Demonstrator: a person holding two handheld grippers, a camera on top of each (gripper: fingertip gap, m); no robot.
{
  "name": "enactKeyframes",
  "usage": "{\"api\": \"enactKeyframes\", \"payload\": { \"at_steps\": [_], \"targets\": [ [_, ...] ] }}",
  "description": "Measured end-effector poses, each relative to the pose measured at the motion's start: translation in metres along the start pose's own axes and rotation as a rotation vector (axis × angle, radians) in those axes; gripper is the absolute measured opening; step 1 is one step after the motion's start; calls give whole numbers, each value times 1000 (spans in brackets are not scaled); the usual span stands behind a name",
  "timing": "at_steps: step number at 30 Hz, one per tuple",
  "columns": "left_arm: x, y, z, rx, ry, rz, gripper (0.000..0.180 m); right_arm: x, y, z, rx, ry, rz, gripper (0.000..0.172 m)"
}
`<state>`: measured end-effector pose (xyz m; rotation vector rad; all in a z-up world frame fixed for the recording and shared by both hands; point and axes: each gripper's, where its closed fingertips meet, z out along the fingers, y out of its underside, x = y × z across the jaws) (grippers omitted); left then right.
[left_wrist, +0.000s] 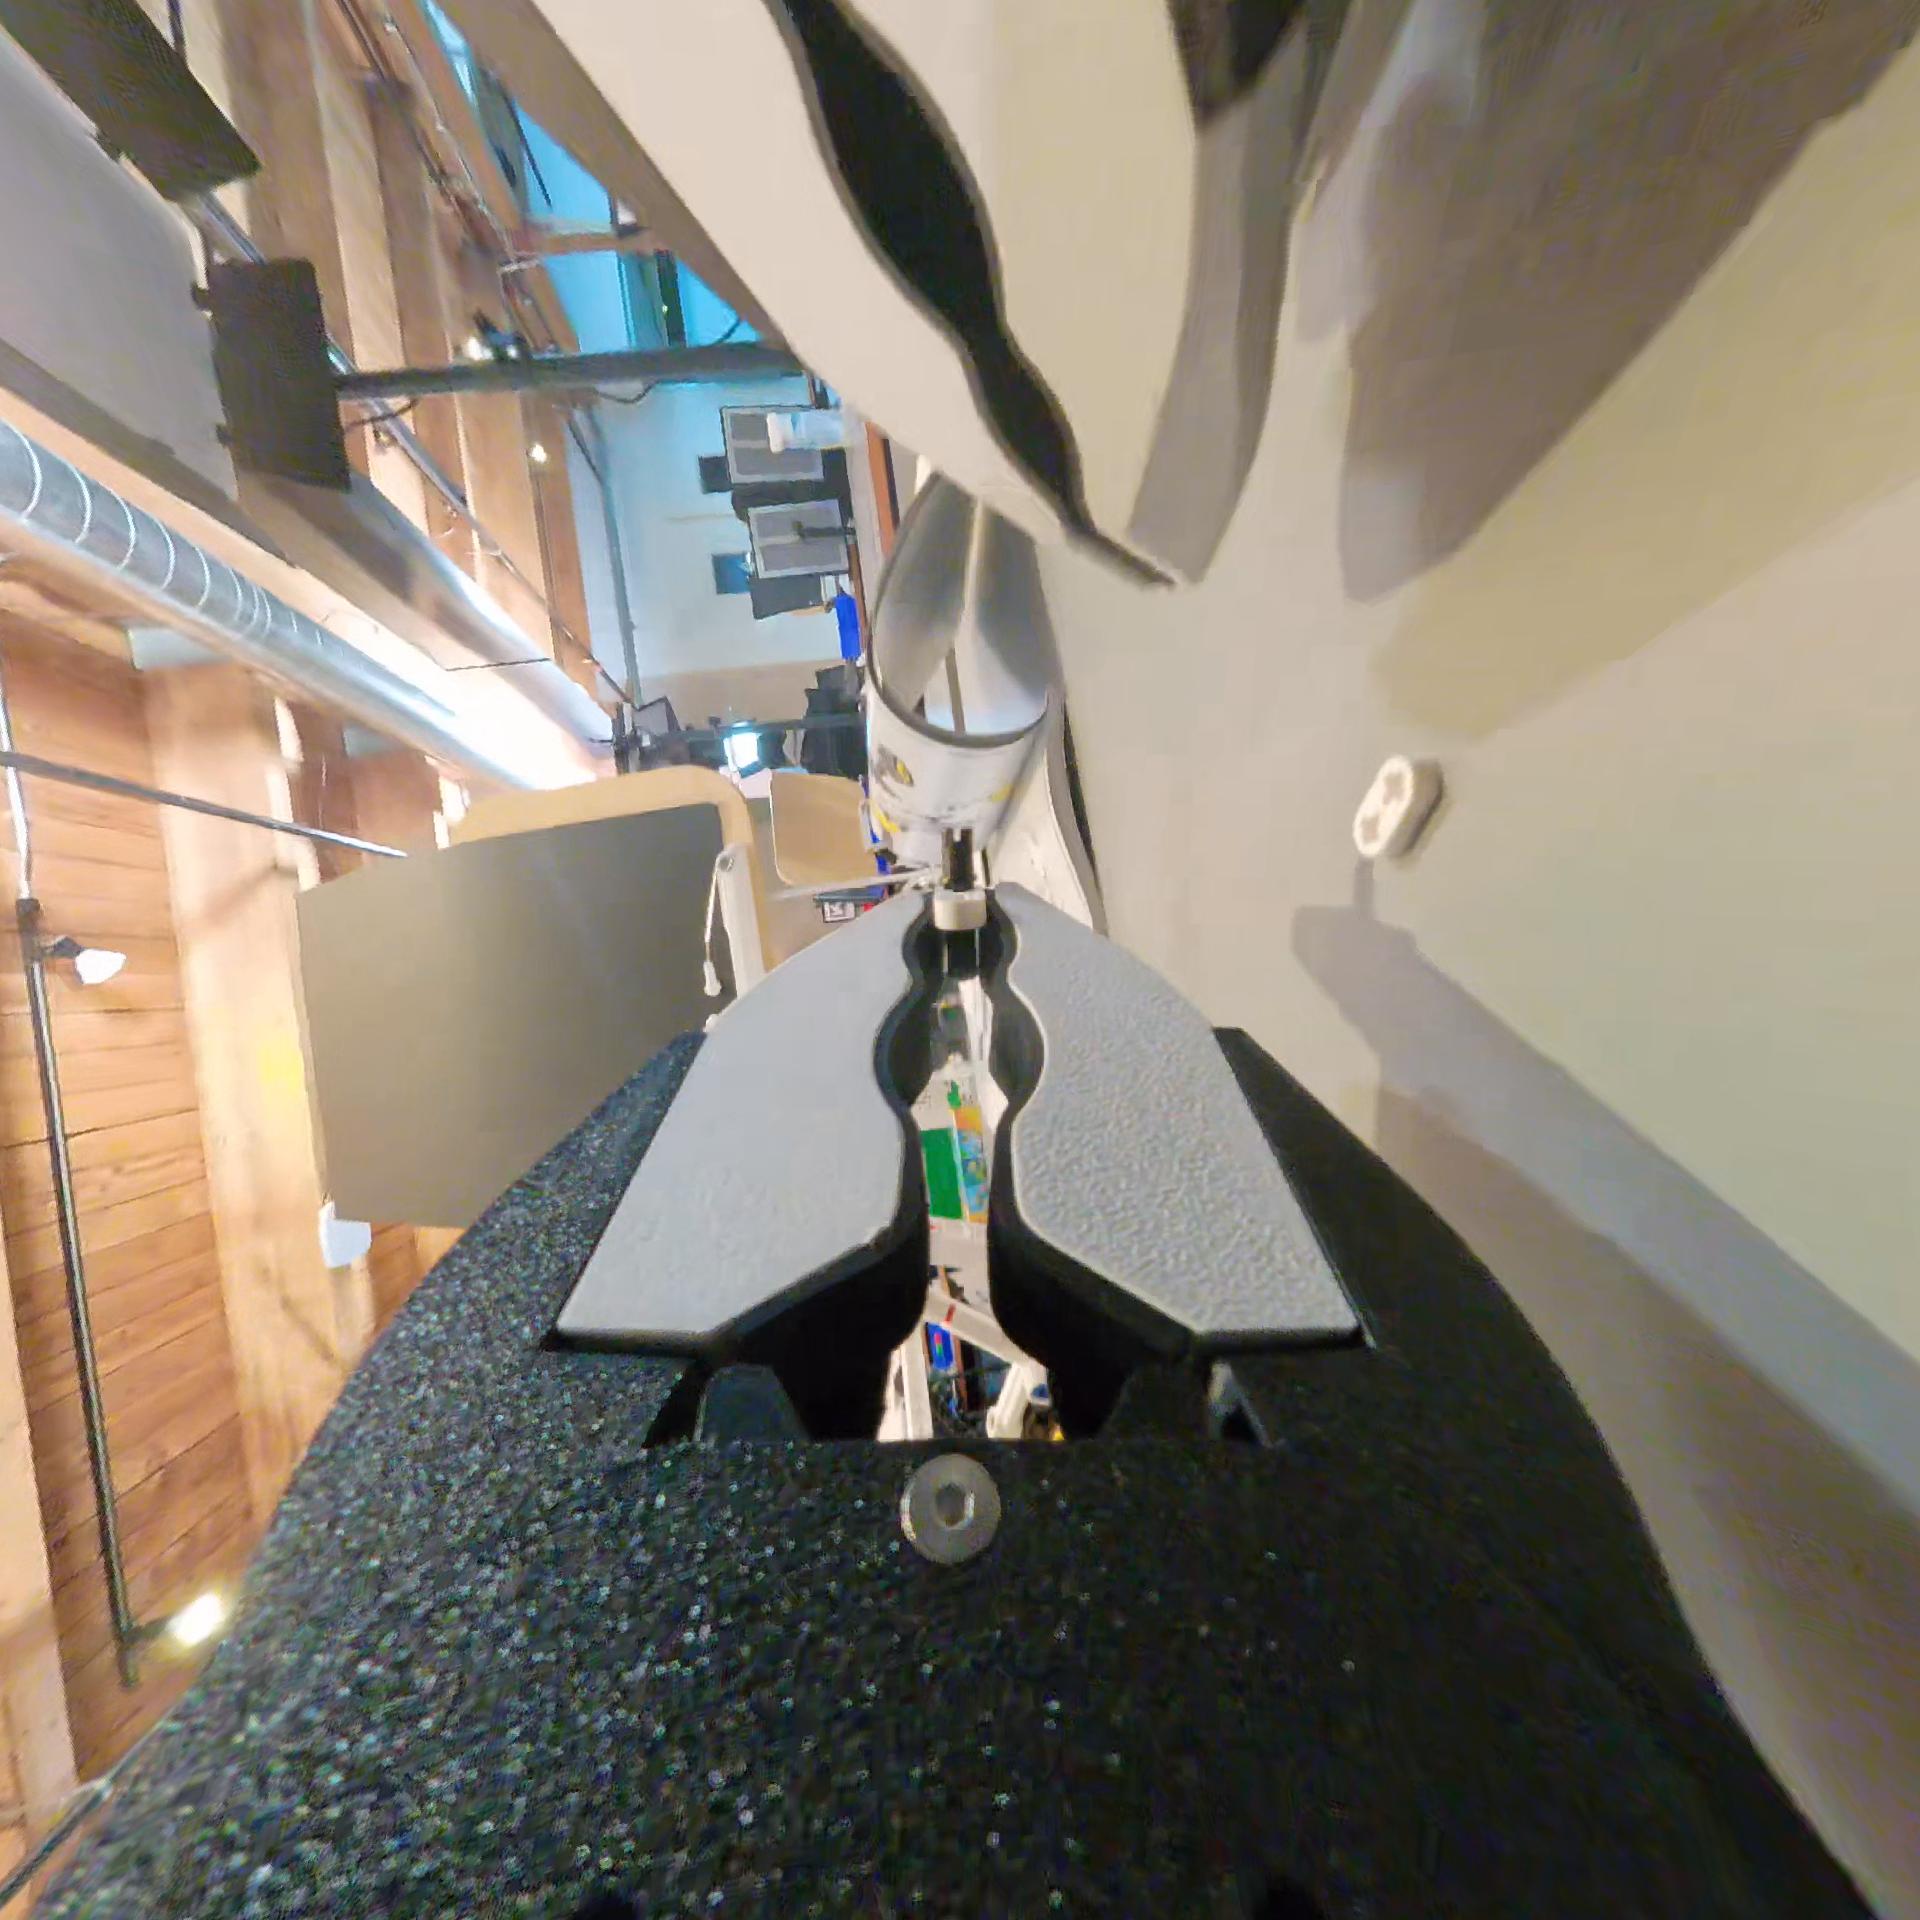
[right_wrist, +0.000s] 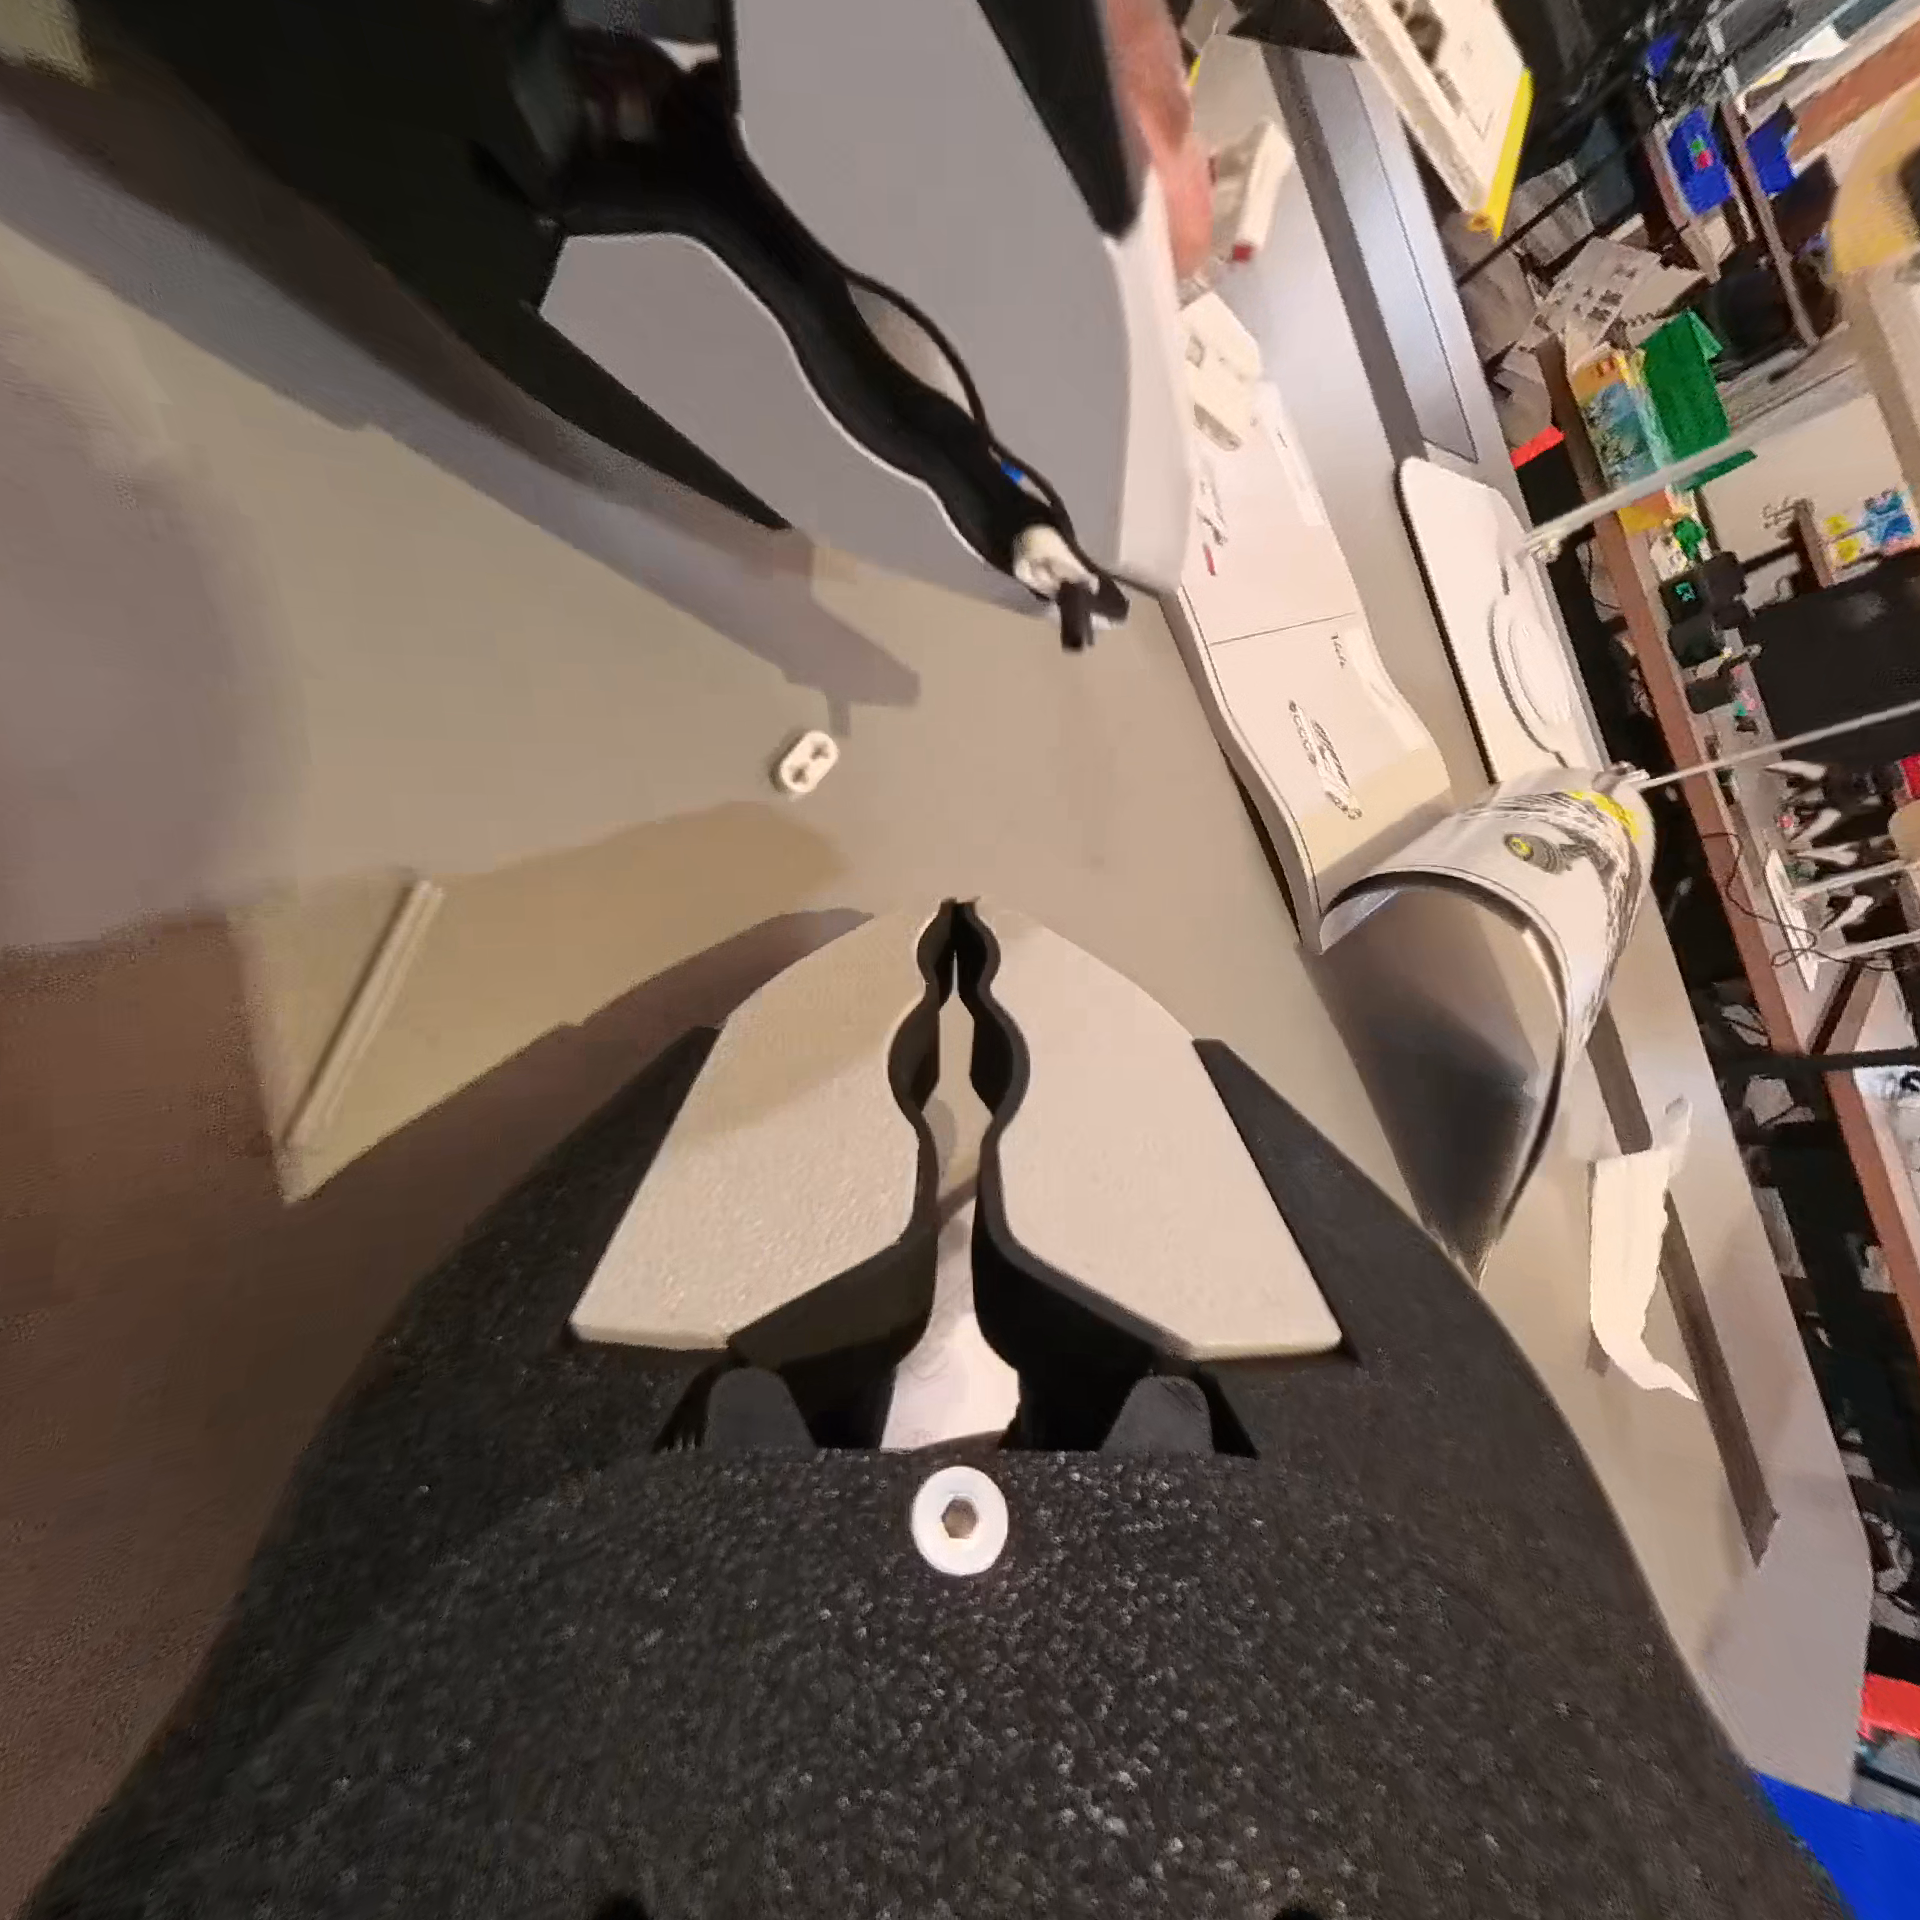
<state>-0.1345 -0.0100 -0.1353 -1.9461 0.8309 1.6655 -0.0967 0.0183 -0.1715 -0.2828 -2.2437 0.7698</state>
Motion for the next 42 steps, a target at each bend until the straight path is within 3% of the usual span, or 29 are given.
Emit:
{"api": "enactKeyframes", "payload": {
  "at_steps": [9, 19, 25, 31, 42],
  "targets": [
    [12, -33, -2, 57, -15, 172, 7, -6, -1, 9, -65, -25, 21, 21],
    [16, -42, -3, 32, -42, 263, 7, -6, -4, 8, -81, -42, 50, 13],
    [14, -36, 2, -60, -44, 265, 7, 0, -2, 10, -148, 13, 46, 6],
    [11, -36, -2, 13, -75, 224, 7, 3, -5, 7, -131, 63, -47, 2],
    [14, -36, -3, 54, -59, 162, 7, 0, -4, 7, -91, 37, -11, 2]
  ]
}}
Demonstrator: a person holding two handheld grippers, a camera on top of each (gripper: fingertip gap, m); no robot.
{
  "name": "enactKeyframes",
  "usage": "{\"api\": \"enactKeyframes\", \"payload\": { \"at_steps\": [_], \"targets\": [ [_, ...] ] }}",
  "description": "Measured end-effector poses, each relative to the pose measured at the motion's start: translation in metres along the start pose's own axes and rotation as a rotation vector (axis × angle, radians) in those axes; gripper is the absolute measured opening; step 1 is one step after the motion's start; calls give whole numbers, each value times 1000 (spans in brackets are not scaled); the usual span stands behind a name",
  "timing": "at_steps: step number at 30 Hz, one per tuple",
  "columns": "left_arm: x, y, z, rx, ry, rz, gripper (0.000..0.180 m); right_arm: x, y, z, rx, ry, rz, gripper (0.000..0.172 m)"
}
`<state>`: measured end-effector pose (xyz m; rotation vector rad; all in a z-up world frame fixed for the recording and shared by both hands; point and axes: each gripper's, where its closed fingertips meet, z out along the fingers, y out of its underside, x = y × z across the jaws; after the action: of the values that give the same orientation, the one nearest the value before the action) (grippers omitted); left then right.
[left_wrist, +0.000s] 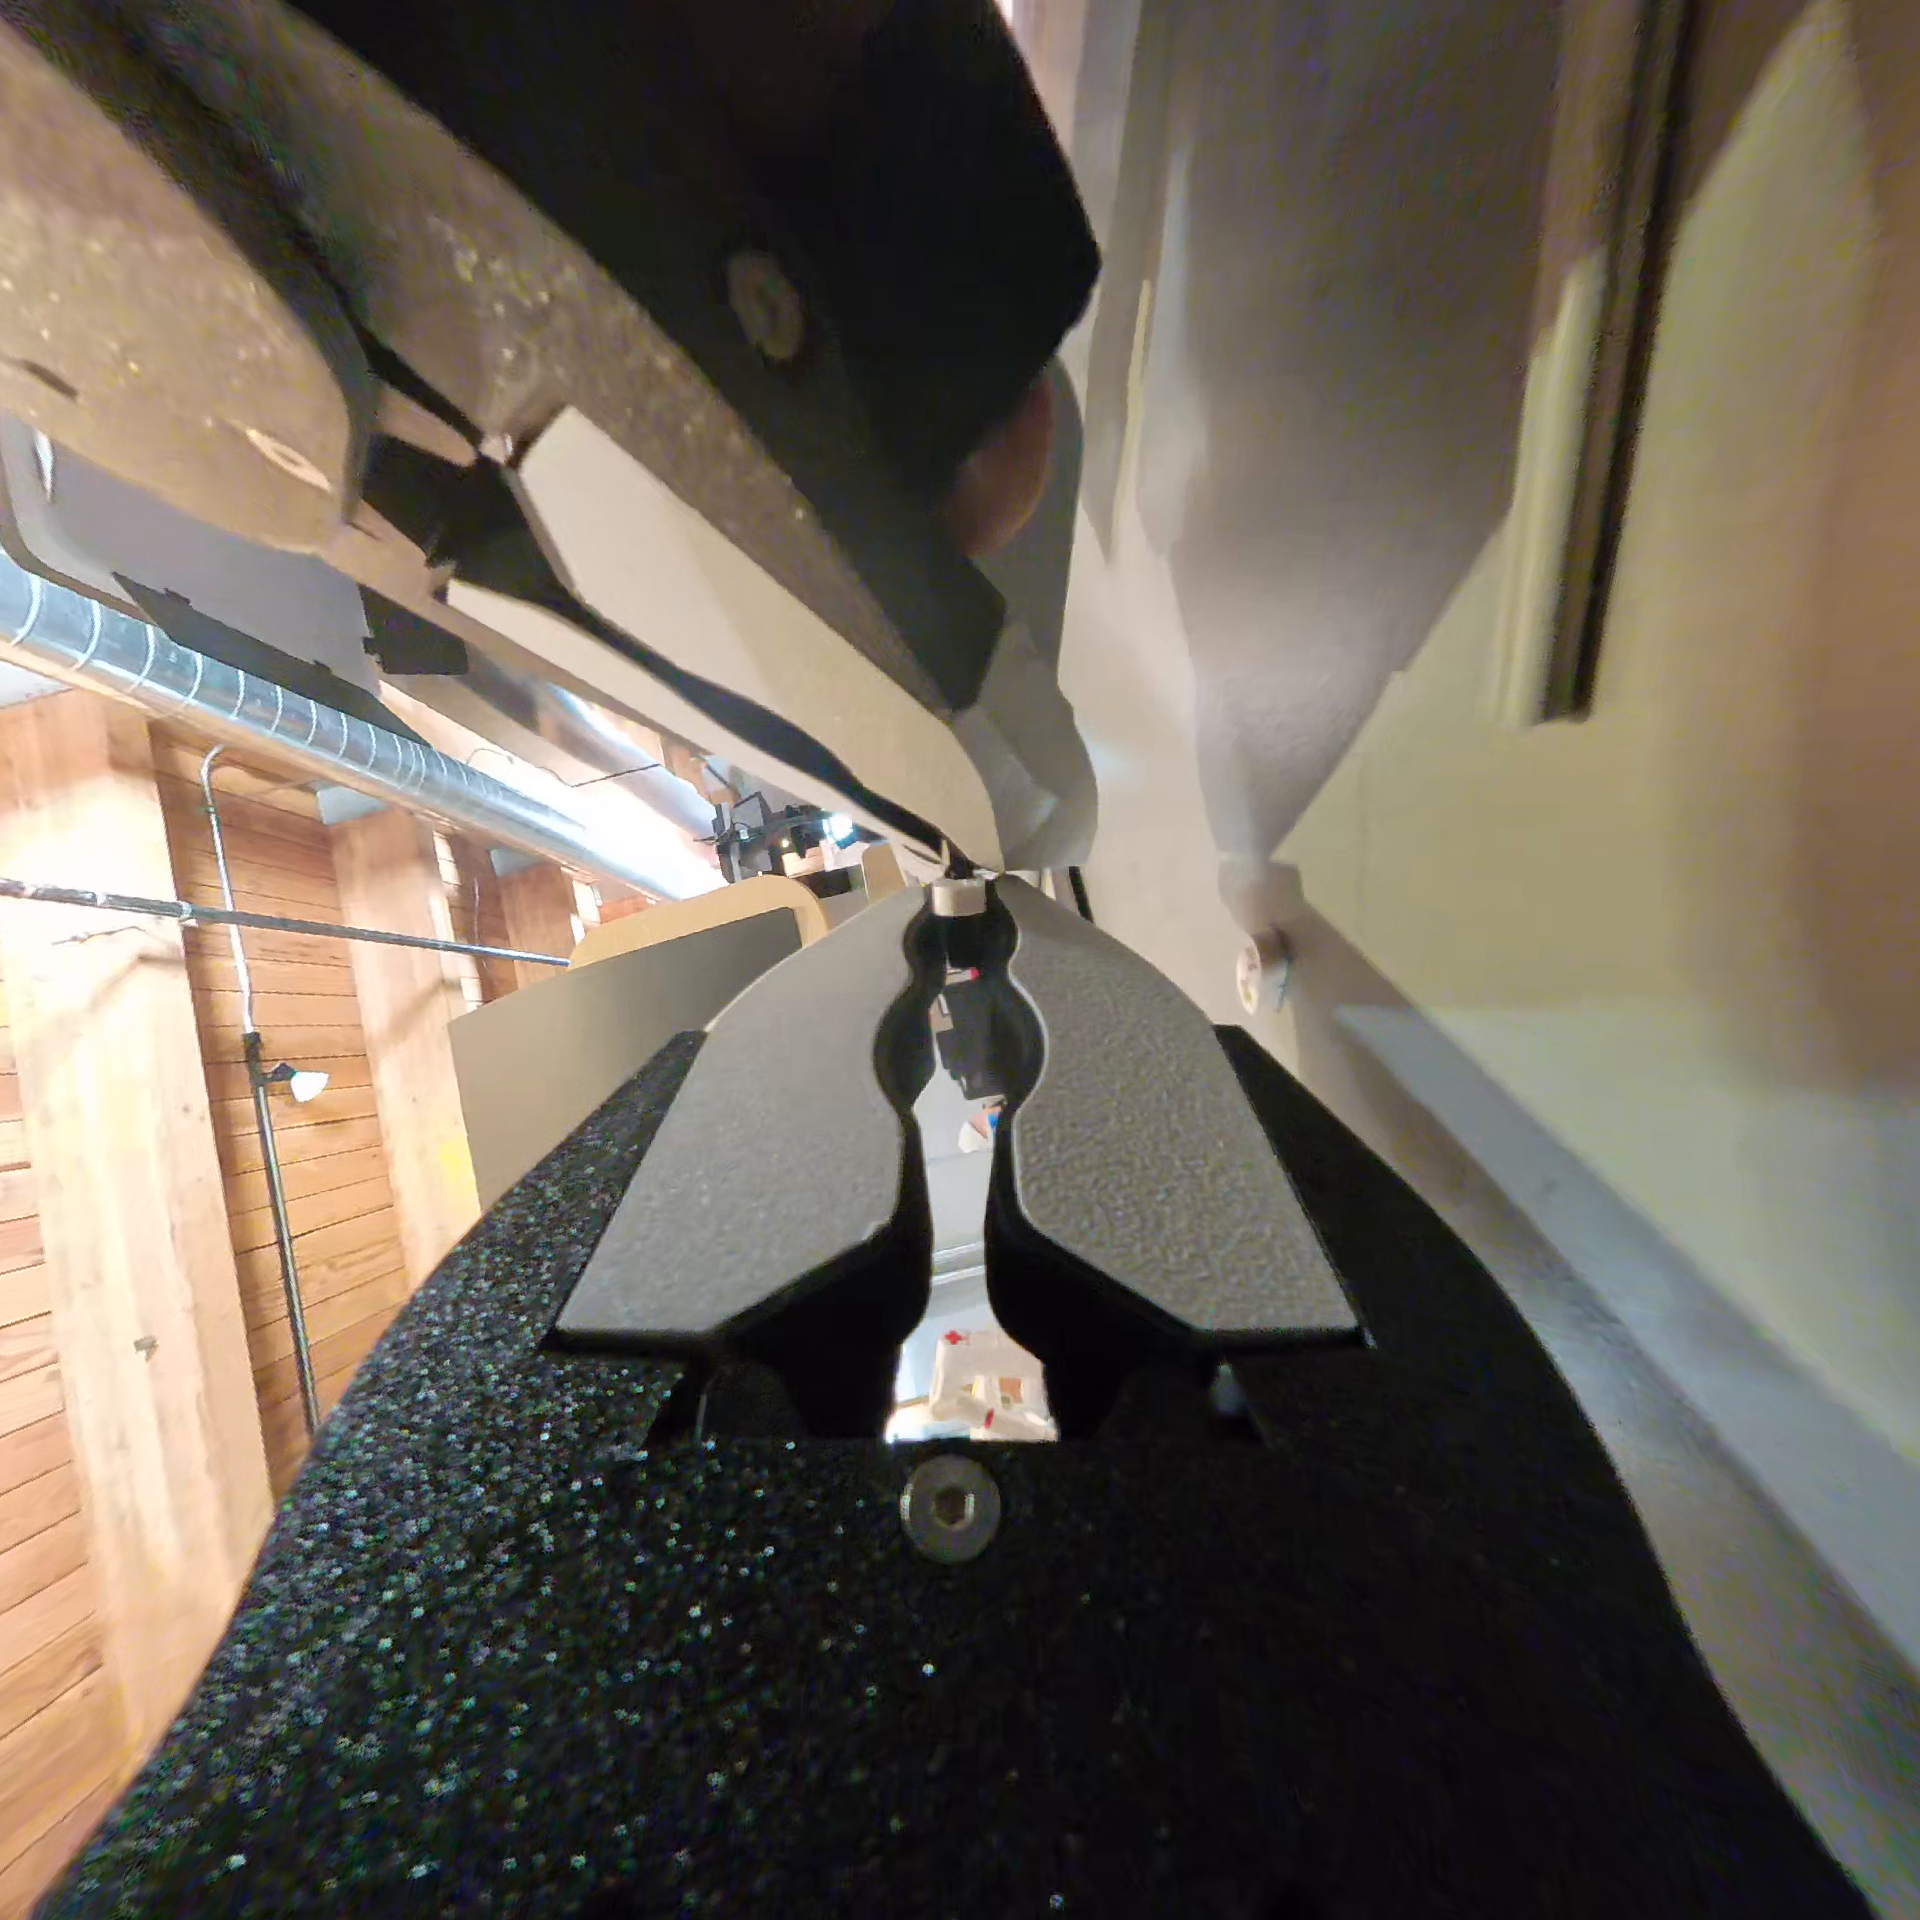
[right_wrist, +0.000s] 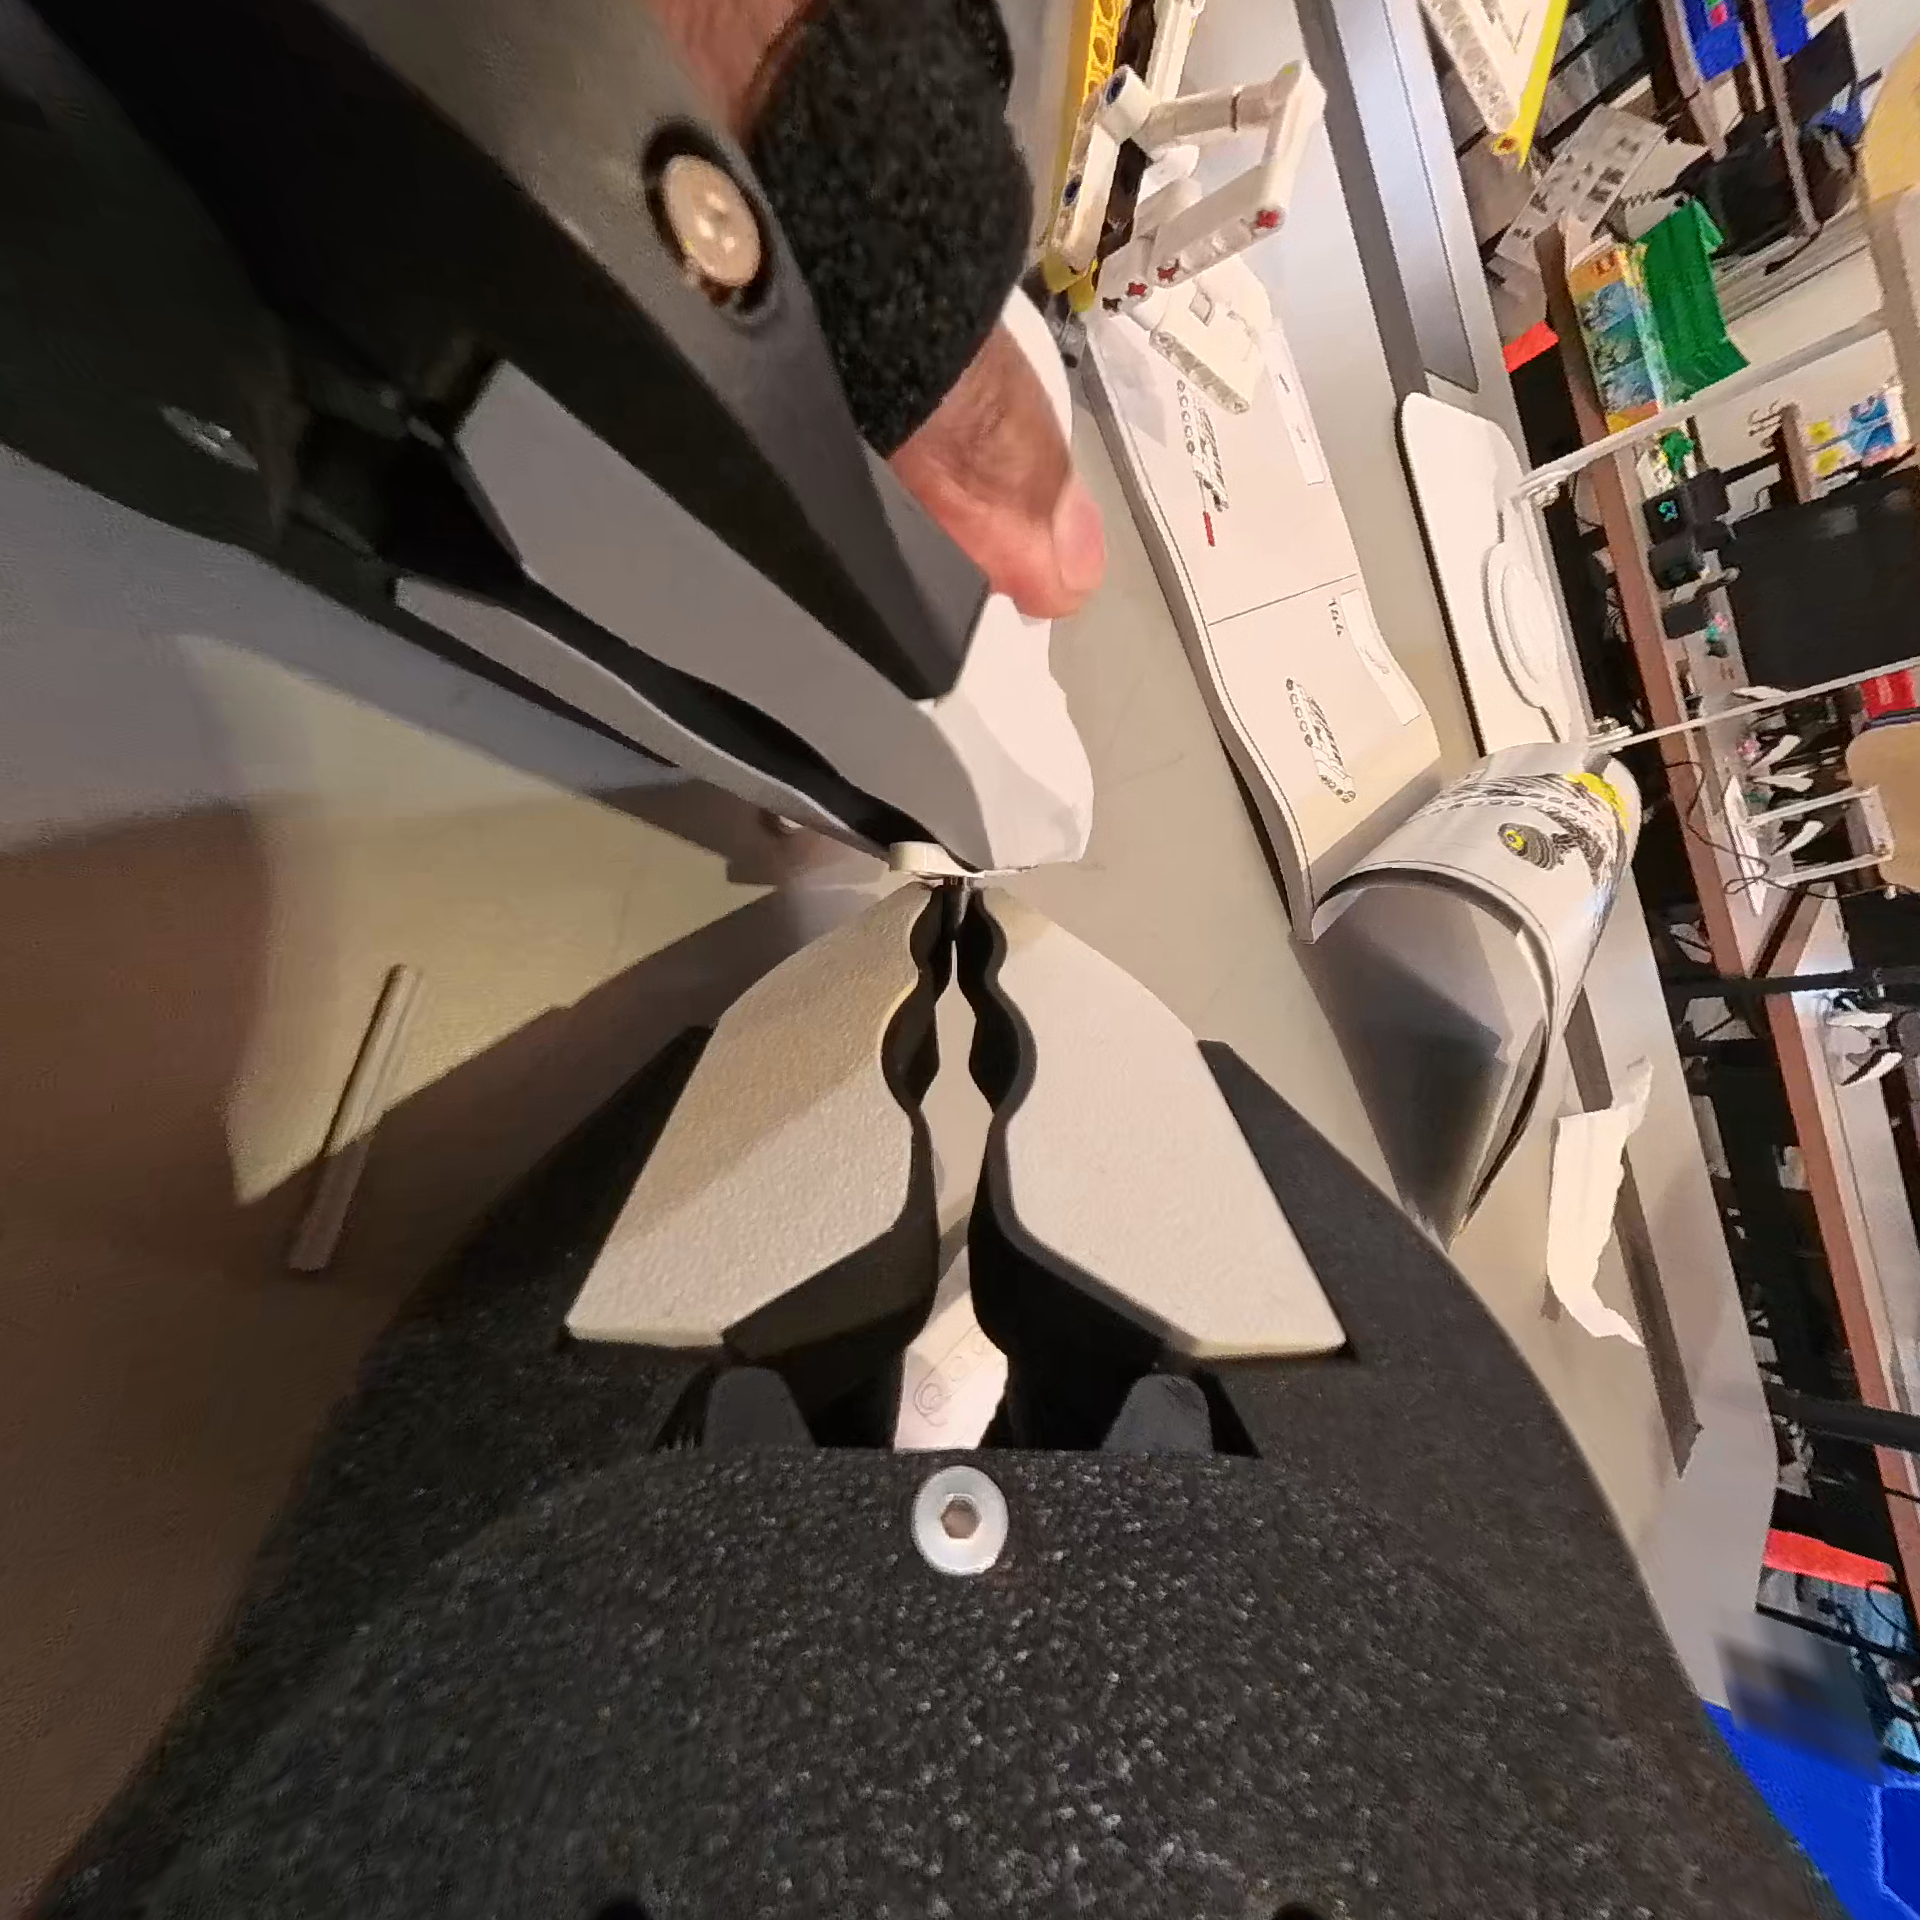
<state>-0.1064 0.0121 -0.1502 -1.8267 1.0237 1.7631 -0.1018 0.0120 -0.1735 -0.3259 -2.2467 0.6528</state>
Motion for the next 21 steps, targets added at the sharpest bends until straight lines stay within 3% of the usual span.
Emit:
{"api": "enactKeyframes", "payload": {
  "at_steps": [21],
  "targets": [
    [7, -5, 0, 62, 66, -60, 5, -6, 5, -1, 15, -54, 13, 2]
  ]
}}
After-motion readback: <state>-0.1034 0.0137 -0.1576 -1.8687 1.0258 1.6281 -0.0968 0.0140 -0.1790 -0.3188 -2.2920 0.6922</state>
